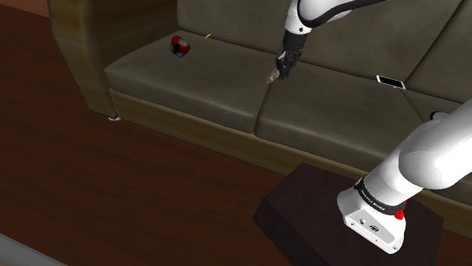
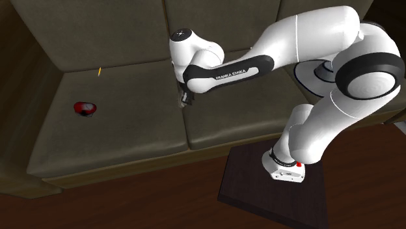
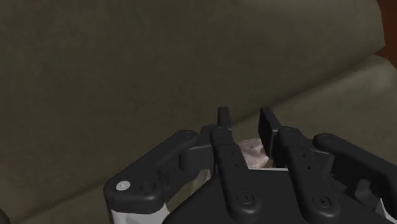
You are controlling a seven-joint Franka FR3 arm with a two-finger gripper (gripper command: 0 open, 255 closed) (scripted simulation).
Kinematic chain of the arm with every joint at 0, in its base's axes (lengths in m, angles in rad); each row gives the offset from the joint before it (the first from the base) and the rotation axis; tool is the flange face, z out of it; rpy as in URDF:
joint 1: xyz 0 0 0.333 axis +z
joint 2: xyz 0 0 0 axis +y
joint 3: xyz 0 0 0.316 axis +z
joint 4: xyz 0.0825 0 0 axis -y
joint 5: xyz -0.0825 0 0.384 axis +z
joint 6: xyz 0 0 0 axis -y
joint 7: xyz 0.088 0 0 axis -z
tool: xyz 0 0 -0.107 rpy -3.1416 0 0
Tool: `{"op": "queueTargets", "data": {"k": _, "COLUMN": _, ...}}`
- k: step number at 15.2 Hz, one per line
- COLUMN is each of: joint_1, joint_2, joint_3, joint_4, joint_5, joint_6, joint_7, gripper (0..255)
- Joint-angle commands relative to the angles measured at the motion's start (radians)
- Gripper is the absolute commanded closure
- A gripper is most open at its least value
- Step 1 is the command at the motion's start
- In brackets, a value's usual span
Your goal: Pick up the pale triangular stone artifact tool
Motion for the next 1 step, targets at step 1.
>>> {"op": "queueTargets", "data": {"k": 1, "joint_1": 0.0, "joint_2": -0.002, "joint_3": 0.0, "joint_4": 0.005, "joint_5": 0.0, "joint_6": -0.009, "joint_7": 0.0, "gripper": 255}}
